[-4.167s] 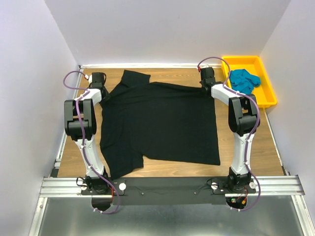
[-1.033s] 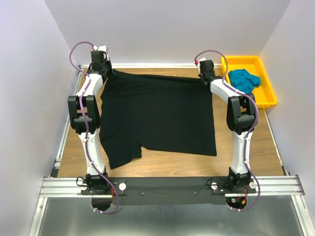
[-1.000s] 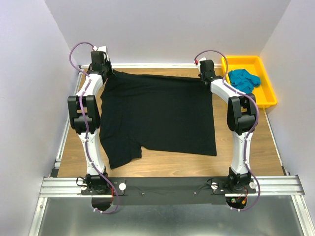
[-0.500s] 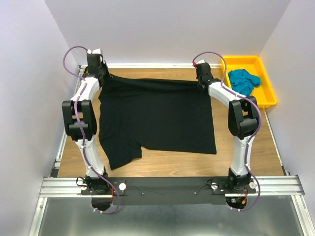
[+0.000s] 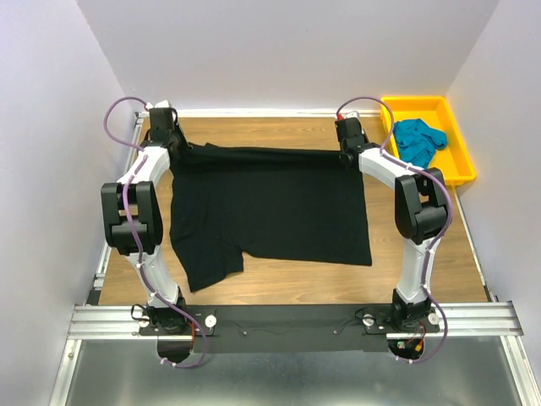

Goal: Fold and stack the t-shirts
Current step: Flatten the tshirt out

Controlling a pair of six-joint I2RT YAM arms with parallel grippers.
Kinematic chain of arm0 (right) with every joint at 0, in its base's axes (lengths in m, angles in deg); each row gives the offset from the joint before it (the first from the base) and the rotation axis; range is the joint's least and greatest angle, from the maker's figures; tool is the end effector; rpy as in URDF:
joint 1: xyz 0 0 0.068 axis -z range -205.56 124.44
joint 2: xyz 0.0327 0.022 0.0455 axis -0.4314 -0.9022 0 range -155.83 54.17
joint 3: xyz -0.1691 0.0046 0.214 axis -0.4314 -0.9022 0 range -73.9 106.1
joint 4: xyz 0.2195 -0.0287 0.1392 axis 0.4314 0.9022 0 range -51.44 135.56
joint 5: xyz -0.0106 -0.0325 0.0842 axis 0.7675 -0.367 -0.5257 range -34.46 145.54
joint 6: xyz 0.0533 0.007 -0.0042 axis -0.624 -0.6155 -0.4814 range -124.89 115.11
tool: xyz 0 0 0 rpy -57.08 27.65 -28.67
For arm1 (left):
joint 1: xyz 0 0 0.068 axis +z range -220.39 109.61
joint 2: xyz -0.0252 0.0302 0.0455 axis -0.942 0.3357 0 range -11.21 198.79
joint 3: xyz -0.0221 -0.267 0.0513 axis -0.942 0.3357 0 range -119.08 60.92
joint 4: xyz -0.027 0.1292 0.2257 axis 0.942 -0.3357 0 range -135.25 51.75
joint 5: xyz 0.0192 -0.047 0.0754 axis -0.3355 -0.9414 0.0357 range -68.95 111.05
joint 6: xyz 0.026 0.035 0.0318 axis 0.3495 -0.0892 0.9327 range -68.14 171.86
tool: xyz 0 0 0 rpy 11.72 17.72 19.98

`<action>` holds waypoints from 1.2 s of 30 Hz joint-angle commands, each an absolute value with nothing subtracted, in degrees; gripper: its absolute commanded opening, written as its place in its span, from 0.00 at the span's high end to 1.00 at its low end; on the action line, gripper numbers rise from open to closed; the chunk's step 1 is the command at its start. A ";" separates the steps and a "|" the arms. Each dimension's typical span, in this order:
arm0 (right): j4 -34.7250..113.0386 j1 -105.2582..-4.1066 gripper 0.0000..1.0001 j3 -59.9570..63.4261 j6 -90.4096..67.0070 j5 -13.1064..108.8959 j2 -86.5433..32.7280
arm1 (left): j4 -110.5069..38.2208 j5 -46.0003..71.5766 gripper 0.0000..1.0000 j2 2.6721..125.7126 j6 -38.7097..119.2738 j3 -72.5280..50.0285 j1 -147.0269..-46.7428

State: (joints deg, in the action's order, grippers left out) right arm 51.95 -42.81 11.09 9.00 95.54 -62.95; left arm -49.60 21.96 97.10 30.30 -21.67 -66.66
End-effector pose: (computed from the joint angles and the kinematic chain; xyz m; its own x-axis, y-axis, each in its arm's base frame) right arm 0.4371 0.1119 0.1967 -0.7102 -0.4130 -0.5701 0.0335 0.7891 -0.6134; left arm 0.4361 0.0290 0.2457 -0.5310 -0.4028 -0.7455 -0.2934 0.9128 -0.2842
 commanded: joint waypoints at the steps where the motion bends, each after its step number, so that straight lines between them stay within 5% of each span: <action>1: 53.68 -41.99 0.99 8.20 5.49 100.98 -60.96 | -47.74 26.94 1.00 94.17 29.01 -17.75 -65.46; 17: 56.31 -41.90 0.98 4.59 -0.14 97.11 -62.63 | -47.30 28.69 1.00 96.80 27.86 -13.17 -65.29; 25: 58.42 -42.08 0.92 3.80 -2.07 94.65 -62.37 | -48.18 28.78 1.00 97.33 27.17 -11.94 -65.29; 27: 59.48 -41.99 0.83 3.80 -2.69 93.08 -61.76 | -48.18 28.78 1.00 96.81 26.73 -11.07 -65.20; 36: 70.46 -41.99 0.58 6.17 -10.24 81.30 -57.19 | -47.57 29.75 0.43 88.38 23.21 -5.19 -65.29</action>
